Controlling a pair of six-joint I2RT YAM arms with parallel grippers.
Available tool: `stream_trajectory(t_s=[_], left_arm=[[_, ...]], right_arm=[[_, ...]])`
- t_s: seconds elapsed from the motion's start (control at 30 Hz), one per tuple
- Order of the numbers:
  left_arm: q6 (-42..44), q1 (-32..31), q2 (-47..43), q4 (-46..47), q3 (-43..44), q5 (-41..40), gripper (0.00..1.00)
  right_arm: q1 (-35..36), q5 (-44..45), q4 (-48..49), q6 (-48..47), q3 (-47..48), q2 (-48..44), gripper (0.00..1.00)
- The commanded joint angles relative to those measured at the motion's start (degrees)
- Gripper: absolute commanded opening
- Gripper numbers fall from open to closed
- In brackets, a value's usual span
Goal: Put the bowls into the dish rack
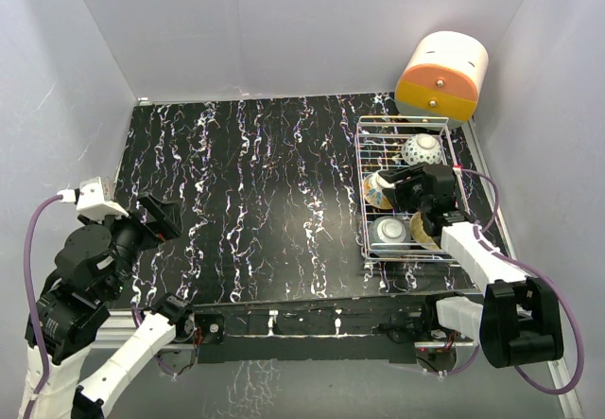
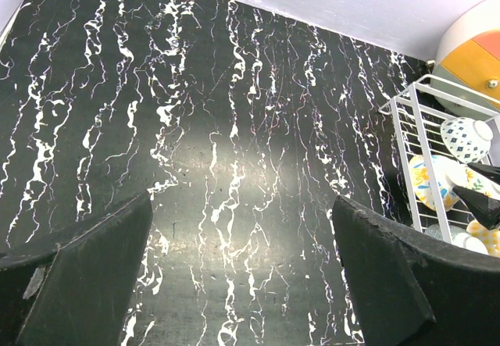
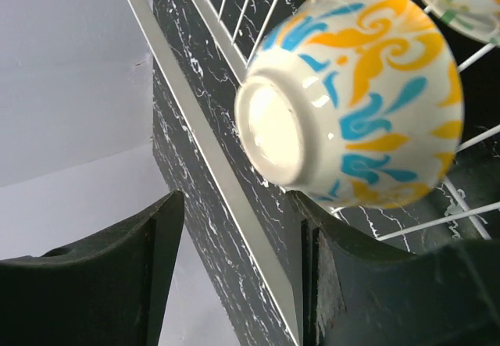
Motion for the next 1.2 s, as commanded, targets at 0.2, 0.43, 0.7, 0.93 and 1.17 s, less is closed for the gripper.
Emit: stream_trajectory(t_s=[0.2,0.43,0.7,0.93,1.17], left_arm=[[0.56,-0.25,0.65,1.70,-0.01,1.42,0.97],[1.57,-0.20,4.15,3.46,-0.83,4.77,0.97],[2.29,-0.24,9.00,5.00,-0.70,8.17,0.97],[2.19,-0.25,11.19,5.89,-1.00,9.08,0.97],[3.33,-0.24,13.17,7.90,-0.94,9.56,0.97]], right_arm=[[-0.09,0.55,-5.95,-10.74,10.39,-3.08,0.56],[5.08,1.71,-17.48,-29.36,29.12,5.19,0.62],[18.17,12.39,-30.58,-45.36,43.39,16.20,0.99],[18.55,15.39,-30.44,-54.54,42.37,15.27,0.99],[18.56,11.76,-30.20,-55.57,42.72,15.40,0.99]])
